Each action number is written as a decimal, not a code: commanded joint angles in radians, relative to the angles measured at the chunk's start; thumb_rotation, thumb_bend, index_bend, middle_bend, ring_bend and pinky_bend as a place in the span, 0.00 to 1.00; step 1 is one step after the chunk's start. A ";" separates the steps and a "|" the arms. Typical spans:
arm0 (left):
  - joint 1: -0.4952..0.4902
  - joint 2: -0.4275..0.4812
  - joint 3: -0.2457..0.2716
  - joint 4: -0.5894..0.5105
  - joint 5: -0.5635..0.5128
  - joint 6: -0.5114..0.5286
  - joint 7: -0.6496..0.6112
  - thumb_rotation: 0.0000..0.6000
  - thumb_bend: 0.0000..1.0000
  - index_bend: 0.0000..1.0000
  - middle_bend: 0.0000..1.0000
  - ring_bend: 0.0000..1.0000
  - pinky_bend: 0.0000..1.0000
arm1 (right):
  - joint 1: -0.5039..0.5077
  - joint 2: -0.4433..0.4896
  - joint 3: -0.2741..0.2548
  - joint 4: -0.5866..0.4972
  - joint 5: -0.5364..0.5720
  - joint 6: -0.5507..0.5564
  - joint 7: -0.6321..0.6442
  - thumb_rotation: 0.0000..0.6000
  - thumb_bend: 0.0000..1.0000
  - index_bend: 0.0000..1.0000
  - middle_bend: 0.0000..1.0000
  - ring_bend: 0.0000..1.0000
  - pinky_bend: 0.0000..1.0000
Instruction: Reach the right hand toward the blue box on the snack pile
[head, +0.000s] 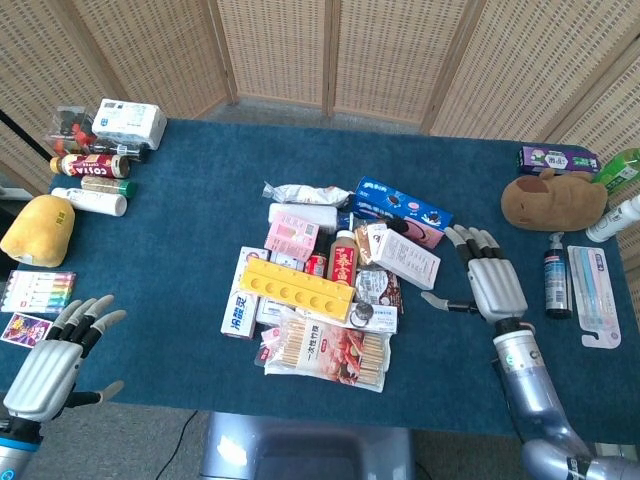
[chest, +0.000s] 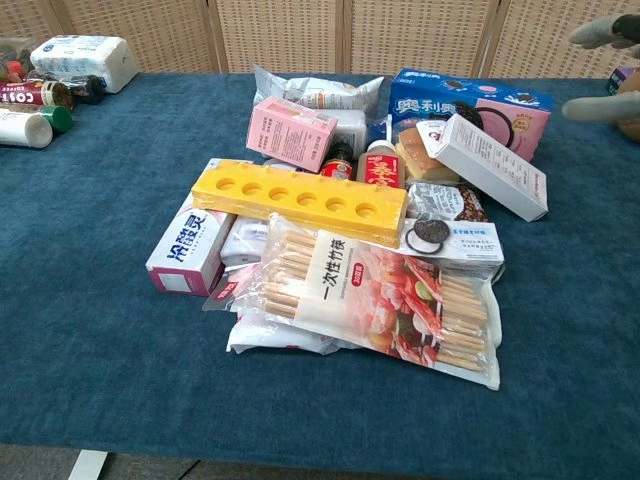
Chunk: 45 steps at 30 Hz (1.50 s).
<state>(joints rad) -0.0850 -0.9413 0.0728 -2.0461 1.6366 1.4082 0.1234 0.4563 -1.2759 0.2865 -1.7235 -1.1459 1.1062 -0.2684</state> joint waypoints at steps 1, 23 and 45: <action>0.001 0.003 0.000 -0.005 -0.003 -0.001 0.006 1.00 0.14 0.16 0.00 0.00 0.00 | 0.082 -0.034 0.035 0.104 0.061 -0.105 0.010 0.48 0.08 0.00 0.00 0.00 0.04; 0.022 0.012 0.008 -0.040 -0.020 0.016 0.053 1.00 0.14 0.16 0.00 0.00 0.00 | 0.420 -0.172 0.032 0.628 0.246 -0.508 0.015 0.55 0.08 0.00 0.00 0.00 0.08; 0.069 0.031 0.030 -0.030 0.002 0.065 0.016 1.00 0.14 0.16 0.00 0.00 0.00 | 0.463 -0.307 0.020 0.910 0.190 -0.470 0.186 1.00 0.10 0.75 1.00 1.00 0.97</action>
<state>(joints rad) -0.0167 -0.9121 0.1033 -2.0781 1.6391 1.4721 0.1411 0.9466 -1.5867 0.2944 -0.7912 -0.9193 0.5852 -0.1326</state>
